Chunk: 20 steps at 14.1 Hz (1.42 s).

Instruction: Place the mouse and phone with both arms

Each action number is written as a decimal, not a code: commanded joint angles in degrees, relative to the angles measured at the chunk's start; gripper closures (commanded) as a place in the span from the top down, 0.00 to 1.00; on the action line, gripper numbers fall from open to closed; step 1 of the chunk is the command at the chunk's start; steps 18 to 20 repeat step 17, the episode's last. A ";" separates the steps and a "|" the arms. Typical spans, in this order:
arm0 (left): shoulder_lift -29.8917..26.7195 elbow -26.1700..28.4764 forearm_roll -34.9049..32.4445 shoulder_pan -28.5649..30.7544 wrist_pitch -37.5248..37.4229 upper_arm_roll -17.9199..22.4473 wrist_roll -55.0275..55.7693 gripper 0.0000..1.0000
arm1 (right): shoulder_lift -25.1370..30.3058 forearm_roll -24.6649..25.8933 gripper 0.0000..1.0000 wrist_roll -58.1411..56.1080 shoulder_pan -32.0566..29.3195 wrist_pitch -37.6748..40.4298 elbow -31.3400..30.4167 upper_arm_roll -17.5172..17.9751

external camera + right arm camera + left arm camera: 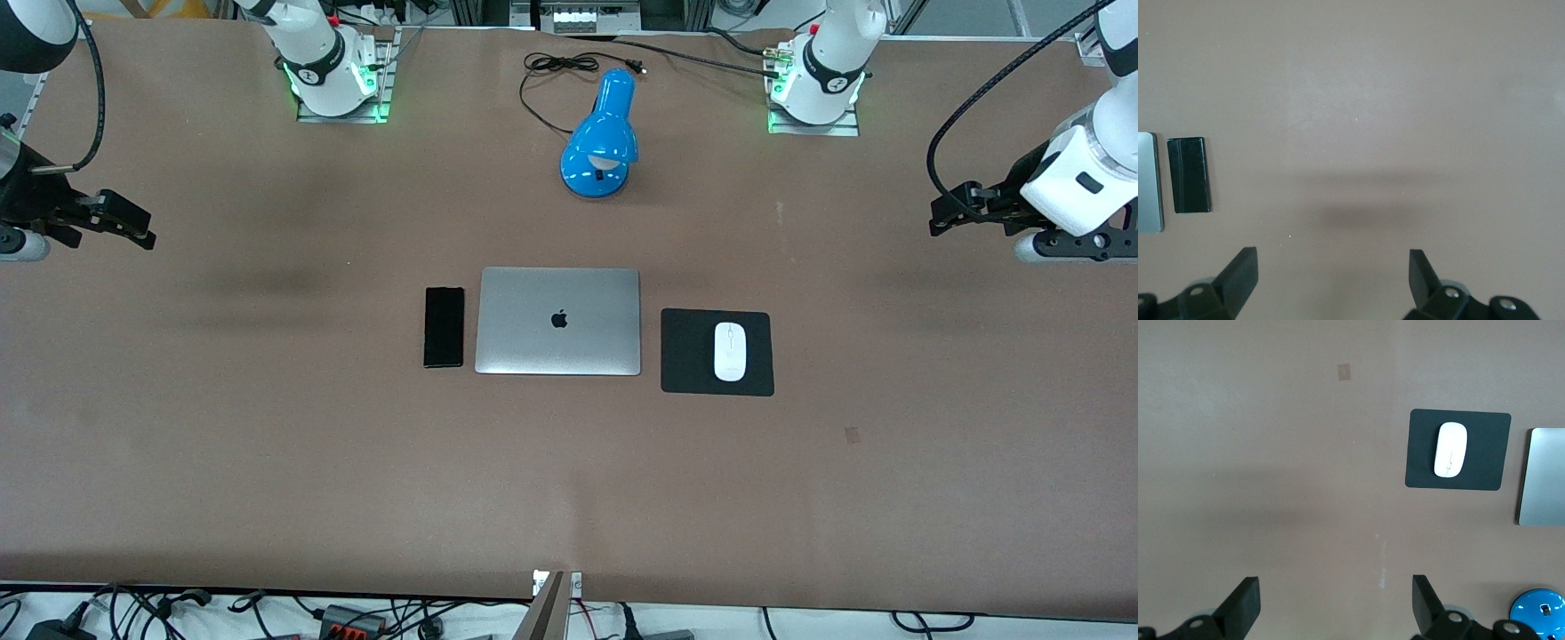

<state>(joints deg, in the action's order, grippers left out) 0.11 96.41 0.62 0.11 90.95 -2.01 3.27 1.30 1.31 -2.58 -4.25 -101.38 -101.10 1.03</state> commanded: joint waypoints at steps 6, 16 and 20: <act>-0.99 0.89 1.57 0.24 -0.33 0.34 -1.51 1.00 | 1.16 -0.44 1.00 -0.85 0.47 1.53 0.03 -0.33; -0.99 0.89 1.57 0.24 -0.33 0.34 -1.51 1.00 | 1.16 -0.52 1.00 -0.85 0.47 1.71 0.11 -0.33; -0.99 0.89 1.57 0.15 -0.33 0.34 -1.51 1.00 | 1.16 -0.52 1.00 -0.85 0.47 1.97 0.11 -0.33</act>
